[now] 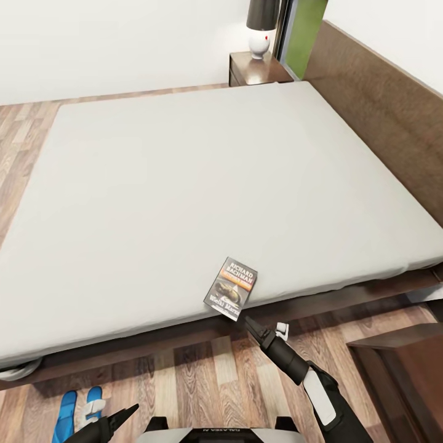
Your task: In the bedroom, move the book from the bed onto either nightstand, and place the two sandals side by side next to the bed.
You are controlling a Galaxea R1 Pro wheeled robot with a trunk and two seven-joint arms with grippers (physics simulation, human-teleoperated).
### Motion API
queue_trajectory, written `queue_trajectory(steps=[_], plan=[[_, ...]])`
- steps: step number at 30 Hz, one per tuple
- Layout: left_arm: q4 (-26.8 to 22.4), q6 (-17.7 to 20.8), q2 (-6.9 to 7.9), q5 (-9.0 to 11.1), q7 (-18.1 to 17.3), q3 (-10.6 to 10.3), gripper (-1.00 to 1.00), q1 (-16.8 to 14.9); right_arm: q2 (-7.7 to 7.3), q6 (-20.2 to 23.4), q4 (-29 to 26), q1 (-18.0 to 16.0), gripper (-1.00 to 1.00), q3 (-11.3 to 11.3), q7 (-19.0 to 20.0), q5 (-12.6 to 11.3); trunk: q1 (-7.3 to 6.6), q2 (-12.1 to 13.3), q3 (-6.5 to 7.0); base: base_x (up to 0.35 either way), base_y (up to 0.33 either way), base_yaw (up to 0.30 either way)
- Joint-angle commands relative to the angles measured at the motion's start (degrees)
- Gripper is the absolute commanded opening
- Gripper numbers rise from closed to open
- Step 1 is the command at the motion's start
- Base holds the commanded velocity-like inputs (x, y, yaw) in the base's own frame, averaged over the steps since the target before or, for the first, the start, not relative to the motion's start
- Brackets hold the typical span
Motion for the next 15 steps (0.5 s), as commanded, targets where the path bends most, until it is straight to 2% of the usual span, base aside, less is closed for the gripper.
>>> queue_trajectory(steps=[1, 15], plan=[[0.08, -0.45, 0.02, 0.54, -0.1, -0.49, 1.0, -0.03, 0.04, 0.5, 0.01, -0.02, 1.0, -0.17, 0.14, -0.15, 0.22, -0.43, -0.21, 0.0, 0.0, 0.0], [0.11, -0.45, 0.02, 0.54, -0.06, -0.48, 1.0, -0.03, 0.02, 0.49, -0.03, -0.02, 1.0, -0.17, 0.14, -0.15, 3.3, -6.05, -2.72, 0.0, 0.0, 0.0]])
